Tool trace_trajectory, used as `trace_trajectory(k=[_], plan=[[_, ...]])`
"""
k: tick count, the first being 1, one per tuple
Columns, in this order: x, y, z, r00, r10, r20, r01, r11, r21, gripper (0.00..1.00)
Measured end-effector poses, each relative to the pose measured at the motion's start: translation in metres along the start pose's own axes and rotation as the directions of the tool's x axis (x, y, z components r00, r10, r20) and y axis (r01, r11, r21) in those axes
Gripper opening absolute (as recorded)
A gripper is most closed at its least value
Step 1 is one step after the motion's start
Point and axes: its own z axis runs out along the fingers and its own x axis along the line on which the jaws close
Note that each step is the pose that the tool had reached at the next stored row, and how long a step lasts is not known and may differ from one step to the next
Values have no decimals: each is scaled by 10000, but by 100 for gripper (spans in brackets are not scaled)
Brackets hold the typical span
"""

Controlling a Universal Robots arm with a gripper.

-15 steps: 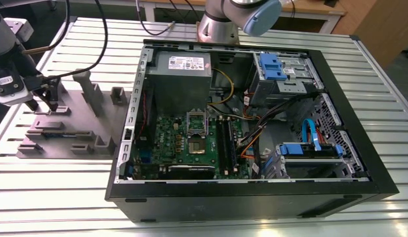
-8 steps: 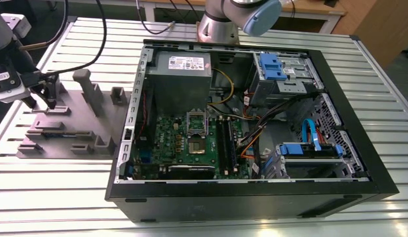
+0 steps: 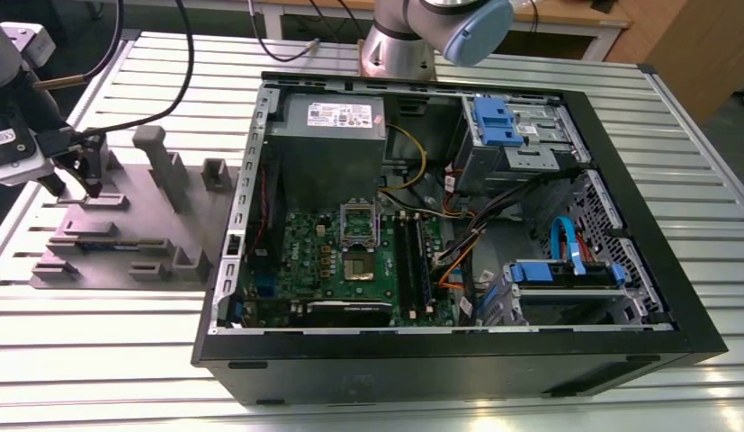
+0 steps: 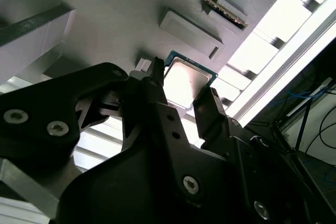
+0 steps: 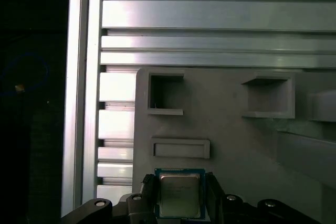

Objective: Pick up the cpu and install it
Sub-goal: 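Pick up the cpu and move it towards the insertion slot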

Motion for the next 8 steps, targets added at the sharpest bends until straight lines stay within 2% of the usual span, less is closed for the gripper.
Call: trace_trajectory(k=[8], plan=[[1,1,-22,10000,1,-4,-1,10000,2,47]])
